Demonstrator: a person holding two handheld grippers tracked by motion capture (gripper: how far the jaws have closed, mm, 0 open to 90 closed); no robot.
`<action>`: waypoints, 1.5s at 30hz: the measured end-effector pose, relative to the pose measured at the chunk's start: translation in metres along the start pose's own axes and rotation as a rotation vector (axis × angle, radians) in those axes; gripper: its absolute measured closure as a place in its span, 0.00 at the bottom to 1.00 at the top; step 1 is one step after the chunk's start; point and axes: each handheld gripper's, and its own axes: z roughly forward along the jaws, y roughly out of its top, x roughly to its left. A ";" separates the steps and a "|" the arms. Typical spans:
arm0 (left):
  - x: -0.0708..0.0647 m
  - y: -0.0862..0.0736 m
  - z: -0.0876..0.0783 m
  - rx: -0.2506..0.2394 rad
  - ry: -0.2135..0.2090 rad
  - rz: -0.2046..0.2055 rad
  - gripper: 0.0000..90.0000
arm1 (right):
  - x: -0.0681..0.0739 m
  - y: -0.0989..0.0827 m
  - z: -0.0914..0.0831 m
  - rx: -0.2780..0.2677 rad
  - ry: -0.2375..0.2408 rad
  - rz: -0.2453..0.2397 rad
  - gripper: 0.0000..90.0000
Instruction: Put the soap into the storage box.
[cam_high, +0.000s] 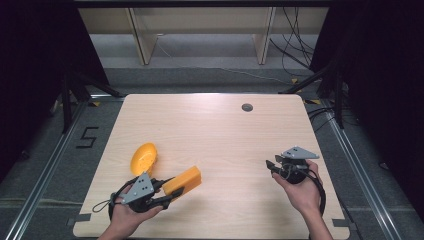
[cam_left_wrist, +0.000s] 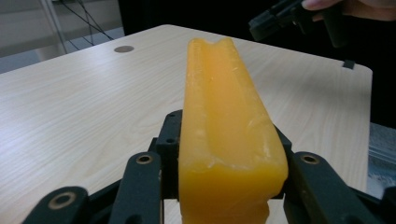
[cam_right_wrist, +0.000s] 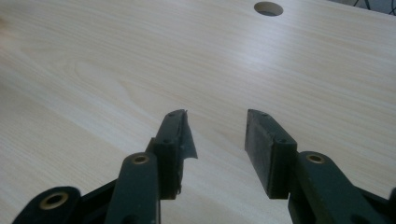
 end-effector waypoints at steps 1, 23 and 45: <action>0.001 0.000 0.000 -0.013 0.003 -0.008 0.67 | 0.000 0.000 -0.001 -0.006 -0.004 0.008 0.65; 0.021 -0.002 -0.022 -0.046 0.241 -0.078 0.67 | 0.003 -0.004 0.002 0.022 0.022 0.013 0.65; 0.032 -0.006 -0.040 -0.064 0.490 -0.128 0.67 | 0.002 -0.004 0.005 0.026 0.027 -0.032 0.64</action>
